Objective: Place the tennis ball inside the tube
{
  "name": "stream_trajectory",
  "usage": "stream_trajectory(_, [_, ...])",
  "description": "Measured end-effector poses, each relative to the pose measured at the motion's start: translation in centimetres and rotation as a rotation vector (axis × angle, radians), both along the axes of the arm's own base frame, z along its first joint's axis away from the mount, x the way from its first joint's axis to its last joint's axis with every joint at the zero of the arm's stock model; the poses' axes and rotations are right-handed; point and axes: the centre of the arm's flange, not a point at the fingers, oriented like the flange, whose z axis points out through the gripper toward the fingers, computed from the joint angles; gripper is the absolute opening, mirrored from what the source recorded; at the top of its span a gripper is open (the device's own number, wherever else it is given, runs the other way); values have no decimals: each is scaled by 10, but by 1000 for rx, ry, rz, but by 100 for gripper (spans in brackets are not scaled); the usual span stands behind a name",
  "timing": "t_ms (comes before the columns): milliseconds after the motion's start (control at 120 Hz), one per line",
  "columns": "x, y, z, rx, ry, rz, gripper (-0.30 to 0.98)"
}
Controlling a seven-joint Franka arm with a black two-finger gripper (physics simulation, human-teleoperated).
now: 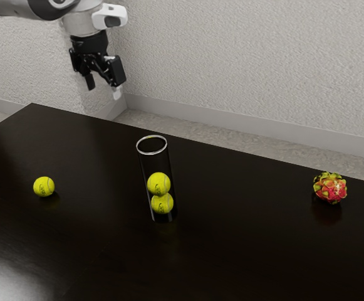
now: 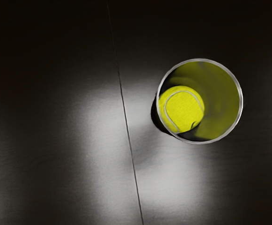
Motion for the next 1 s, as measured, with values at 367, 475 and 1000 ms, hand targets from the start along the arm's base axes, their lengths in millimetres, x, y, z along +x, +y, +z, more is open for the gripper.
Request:
stream_trajectory(367, [-53,152,-70,-55,140,272,67])
stream_trajectory(475, [-107,292,-134,-79,201,558,67])
stream_trajectory(1000, [-54,343,-293,19,116,528,67])
